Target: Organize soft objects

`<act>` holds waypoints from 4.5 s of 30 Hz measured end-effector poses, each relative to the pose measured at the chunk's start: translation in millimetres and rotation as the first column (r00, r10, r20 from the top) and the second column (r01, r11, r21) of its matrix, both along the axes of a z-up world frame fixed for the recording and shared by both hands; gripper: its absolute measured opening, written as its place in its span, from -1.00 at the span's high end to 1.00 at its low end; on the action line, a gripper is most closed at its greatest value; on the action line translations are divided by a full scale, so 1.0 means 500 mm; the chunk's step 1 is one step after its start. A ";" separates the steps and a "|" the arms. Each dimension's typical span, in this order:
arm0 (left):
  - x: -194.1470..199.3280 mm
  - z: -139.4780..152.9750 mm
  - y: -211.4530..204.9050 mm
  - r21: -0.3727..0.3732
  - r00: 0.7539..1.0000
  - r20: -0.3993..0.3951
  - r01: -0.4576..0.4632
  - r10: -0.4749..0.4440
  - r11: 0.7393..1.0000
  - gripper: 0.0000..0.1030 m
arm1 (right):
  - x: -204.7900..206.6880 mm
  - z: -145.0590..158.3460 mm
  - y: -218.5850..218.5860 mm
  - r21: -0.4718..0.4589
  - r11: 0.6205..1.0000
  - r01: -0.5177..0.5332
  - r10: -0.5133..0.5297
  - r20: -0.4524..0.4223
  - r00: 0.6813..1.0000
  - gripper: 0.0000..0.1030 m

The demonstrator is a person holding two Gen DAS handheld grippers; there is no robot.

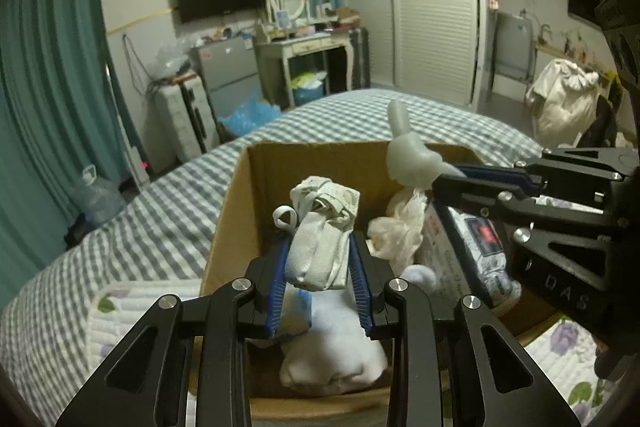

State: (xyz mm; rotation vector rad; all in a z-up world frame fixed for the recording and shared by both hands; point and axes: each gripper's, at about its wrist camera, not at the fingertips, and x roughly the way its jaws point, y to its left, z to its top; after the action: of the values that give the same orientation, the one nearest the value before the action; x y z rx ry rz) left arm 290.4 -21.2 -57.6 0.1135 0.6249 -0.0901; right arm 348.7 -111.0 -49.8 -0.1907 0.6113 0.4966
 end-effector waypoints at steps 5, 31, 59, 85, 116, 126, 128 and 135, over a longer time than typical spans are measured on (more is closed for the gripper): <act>-0.009 0.010 -0.020 0.017 0.999 -0.021 -0.031 0.031 0.999 -0.40 | -0.023 0.007 -0.016 0.013 1.000 0.029 -0.029 0.015 0.999 0.28; -0.590 0.545 0.009 -0.022 0.839 0.541 -0.053 0.056 0.998 -0.77 | -0.625 0.584 -0.175 0.213 0.971 0.108 -0.181 0.361 0.915 -0.88; -0.491 0.115 0.040 -0.073 0.921 0.358 -0.135 0.153 0.988 -0.77 | -0.514 0.086 -0.135 0.188 0.947 0.261 -0.300 0.223 0.928 -1.00; -0.511 0.102 0.029 -0.078 0.929 0.345 -0.113 0.133 0.991 -0.77 | -0.537 0.073 -0.137 0.198 0.941 0.273 -0.315 0.223 0.923 -1.00; -0.514 0.099 0.036 -0.085 0.931 0.338 -0.119 0.141 0.989 -0.77 | -0.541 0.074 -0.119 0.197 0.942 0.270 -0.309 0.206 0.928 -1.00; -0.516 0.099 0.035 -0.086 0.931 0.335 -0.120 0.142 0.989 -0.77 | -0.545 0.070 -0.115 0.195 0.943 0.270 -0.308 0.201 0.930 -1.00; -0.517 0.099 0.036 -0.087 0.931 0.335 -0.121 0.143 0.989 -0.77 | -0.544 0.071 -0.114 0.194 0.943 0.270 -0.308 0.200 0.930 -1.00; -0.520 0.093 0.034 -0.086 0.933 0.328 -0.126 0.148 0.988 -0.77 | -0.544 0.071 -0.112 0.190 0.944 0.269 -0.306 0.198 0.931 -1.00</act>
State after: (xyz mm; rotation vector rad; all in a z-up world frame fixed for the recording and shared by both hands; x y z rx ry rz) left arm 30.3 -4.3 -11.0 0.0216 0.2880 0.0449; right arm 77.0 -167.2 -14.2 -0.0016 0.3658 0.2321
